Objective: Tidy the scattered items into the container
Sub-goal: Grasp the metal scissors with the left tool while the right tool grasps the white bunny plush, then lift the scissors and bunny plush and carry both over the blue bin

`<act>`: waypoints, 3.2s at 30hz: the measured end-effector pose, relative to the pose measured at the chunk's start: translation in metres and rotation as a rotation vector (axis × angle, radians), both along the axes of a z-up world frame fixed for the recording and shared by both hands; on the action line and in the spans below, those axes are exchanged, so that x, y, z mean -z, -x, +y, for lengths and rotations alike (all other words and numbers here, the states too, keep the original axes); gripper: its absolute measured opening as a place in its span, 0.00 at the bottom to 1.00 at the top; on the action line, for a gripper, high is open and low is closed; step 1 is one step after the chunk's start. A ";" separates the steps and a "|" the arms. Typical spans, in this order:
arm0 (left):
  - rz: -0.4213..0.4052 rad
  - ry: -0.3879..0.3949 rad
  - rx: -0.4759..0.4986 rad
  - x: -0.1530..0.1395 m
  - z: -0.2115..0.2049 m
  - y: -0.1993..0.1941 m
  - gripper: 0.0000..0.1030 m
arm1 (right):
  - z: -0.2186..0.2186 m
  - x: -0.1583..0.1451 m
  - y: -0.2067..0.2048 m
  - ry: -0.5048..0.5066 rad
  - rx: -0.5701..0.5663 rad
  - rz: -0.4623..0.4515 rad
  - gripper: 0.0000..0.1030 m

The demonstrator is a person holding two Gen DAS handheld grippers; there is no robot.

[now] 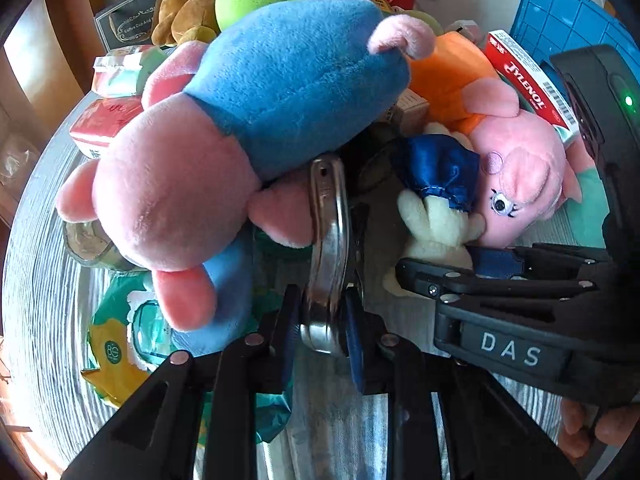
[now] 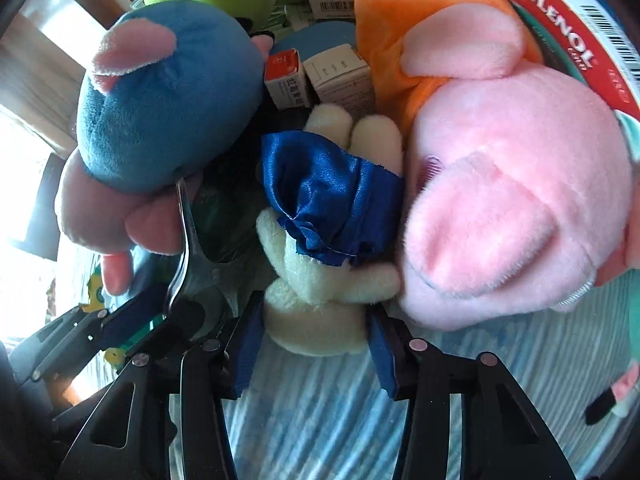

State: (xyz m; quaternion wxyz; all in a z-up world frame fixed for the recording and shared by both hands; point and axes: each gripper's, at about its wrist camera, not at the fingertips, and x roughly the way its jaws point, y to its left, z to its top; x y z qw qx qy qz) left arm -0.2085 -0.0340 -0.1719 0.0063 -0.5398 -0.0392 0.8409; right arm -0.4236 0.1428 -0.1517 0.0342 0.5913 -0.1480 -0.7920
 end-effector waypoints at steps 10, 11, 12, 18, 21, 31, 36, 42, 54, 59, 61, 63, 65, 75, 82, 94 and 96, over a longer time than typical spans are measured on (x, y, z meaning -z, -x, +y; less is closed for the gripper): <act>-0.017 -0.044 0.047 -0.005 0.031 -0.030 0.18 | 0.047 -0.015 -0.077 -0.102 0.006 -0.052 0.44; -0.009 -0.041 0.047 -0.008 0.034 -0.032 0.18 | 0.050 -0.016 -0.081 -0.102 0.015 -0.048 0.44; 0.003 -0.034 0.048 -0.012 0.037 -0.035 0.18 | 0.053 -0.018 -0.085 -0.096 0.025 -0.042 0.44; 0.099 -0.002 0.046 -0.052 0.047 -0.047 0.17 | 0.054 -0.046 -0.095 -0.090 0.027 0.037 0.43; 0.154 0.018 0.035 -0.080 0.054 -0.050 0.17 | 0.054 -0.065 -0.097 -0.089 0.026 0.087 0.43; 0.322 0.090 0.014 -0.155 0.042 -0.030 0.17 | 0.040 -0.141 -0.071 -0.148 0.028 0.274 0.43; 0.383 0.087 0.012 -0.181 0.037 -0.034 0.17 | 0.034 -0.182 -0.075 -0.193 0.046 0.361 0.43; 0.446 0.080 0.016 -0.205 0.041 -0.034 0.17 | 0.036 -0.220 -0.082 -0.230 0.071 0.430 0.43; 0.533 0.120 -0.038 -0.242 0.105 -0.042 0.17 | 0.090 -0.258 -0.116 -0.263 0.035 0.517 0.43; 0.570 0.111 -0.084 -0.259 0.151 -0.046 0.17 | 0.127 -0.281 -0.138 -0.295 -0.011 0.549 0.43; 0.582 0.120 -0.097 -0.267 0.169 -0.048 0.17 | 0.141 -0.290 -0.147 -0.317 -0.029 0.564 0.43; 0.585 0.118 -0.098 -0.276 0.184 -0.048 0.17 | 0.154 -0.297 -0.154 -0.325 -0.032 0.573 0.43; 0.585 0.123 -0.088 -0.285 0.197 -0.045 0.17 | 0.167 -0.304 -0.159 -0.330 -0.030 0.583 0.43; 0.646 0.117 0.050 -0.327 0.255 -0.012 0.17 | 0.234 -0.337 -0.168 -0.400 0.140 0.627 0.43; 0.656 0.101 0.149 -0.354 0.307 0.015 0.17 | 0.288 -0.357 -0.177 -0.480 0.244 0.624 0.43; 0.537 0.033 0.227 -0.394 0.422 0.087 0.17 | 0.425 -0.381 -0.163 -0.616 0.241 0.561 0.43; 0.487 0.045 0.232 -0.386 0.446 0.104 0.17 | 0.449 -0.375 -0.156 -0.618 0.228 0.530 0.43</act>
